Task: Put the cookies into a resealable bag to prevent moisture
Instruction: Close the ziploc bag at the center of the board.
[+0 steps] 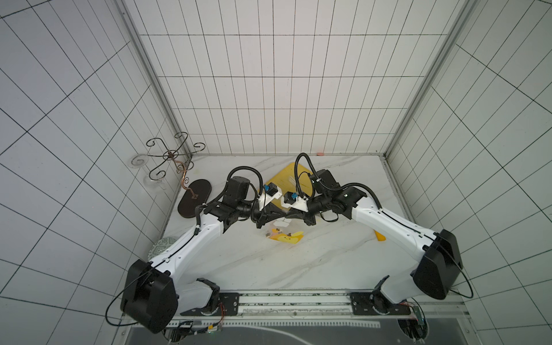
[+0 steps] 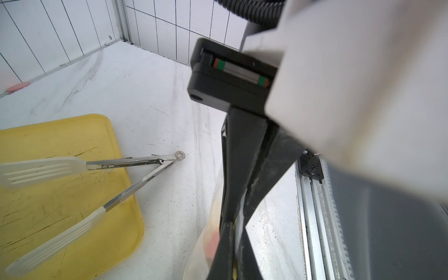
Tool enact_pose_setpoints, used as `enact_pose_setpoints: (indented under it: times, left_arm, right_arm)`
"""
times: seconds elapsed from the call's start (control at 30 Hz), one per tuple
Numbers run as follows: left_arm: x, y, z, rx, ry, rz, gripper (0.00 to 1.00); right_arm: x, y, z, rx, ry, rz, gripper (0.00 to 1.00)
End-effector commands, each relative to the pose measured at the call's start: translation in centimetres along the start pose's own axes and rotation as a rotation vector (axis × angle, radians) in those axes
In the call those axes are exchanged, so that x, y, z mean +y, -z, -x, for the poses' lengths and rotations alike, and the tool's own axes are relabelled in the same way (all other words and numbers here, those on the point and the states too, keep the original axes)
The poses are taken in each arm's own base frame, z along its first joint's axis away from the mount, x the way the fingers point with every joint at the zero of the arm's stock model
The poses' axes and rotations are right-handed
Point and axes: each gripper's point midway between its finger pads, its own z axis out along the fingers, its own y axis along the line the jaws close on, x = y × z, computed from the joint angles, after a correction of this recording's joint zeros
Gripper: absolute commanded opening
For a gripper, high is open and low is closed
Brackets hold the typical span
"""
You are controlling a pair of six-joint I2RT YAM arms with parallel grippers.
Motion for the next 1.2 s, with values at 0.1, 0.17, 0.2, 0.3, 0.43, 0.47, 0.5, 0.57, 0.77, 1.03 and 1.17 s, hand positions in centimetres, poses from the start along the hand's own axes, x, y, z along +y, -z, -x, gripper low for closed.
enact_pose_setpoints:
  times: [0.1,0.17,0.2,0.3,0.43,0.47,0.5,0.57,0.77,1.03,1.17]
  left_arm:
    - [-0.1,0.5,0.1,-0.012,-0.040,0.011,0.00]
    - [0.1,0.9,0.3,-0.021,-0.045,0.026,0.00]
    - [0.2,1.1,0.5,-0.024,-0.044,0.031,0.00]
    - [0.2,1.0,0.4,-0.022,-0.039,0.030,0.00]
    - [0.3,1.1,0.4,-0.022,-0.037,0.034,0.00]
    - [0.2,1.2,0.5,-0.022,-0.040,0.037,0.00]
    - [0.3,1.3,0.4,-0.020,-0.040,0.042,0.00]
    - [0.3,1.5,0.3,-0.018,-0.039,0.053,0.00]
    - [0.1,1.8,0.3,-0.022,-0.031,0.061,0.00]
    - [0.4,1.8,-0.1,-0.002,-0.028,0.077,0.00]
    - [0.4,1.9,-0.1,0.003,-0.028,0.081,0.00]
  right_arm:
    - [0.6,0.7,-0.9,0.004,-0.025,-0.014,0.22]
    - [0.6,1.0,-1.7,0.013,-0.040,-0.026,0.24]
    - [0.6,1.2,-2.1,0.017,-0.051,-0.029,0.24]
    - [0.8,1.4,-2.4,0.019,-0.062,-0.032,0.18]
    - [1.0,1.2,-3.4,0.056,-0.077,-0.019,0.06]
    - [1.0,1.2,-3.6,0.062,-0.083,-0.017,0.06]
    - [1.0,1.3,-3.7,0.060,-0.087,-0.018,0.06]
    - [0.9,1.5,-4.0,0.065,-0.082,-0.031,0.07]
    - [0.8,1.6,-5.8,0.118,-0.084,-0.076,0.12]
    - [0.9,2.4,-5.8,0.107,-0.114,-0.076,0.04]
    - [1.0,2.9,-6.7,0.137,-0.116,-0.118,0.15]
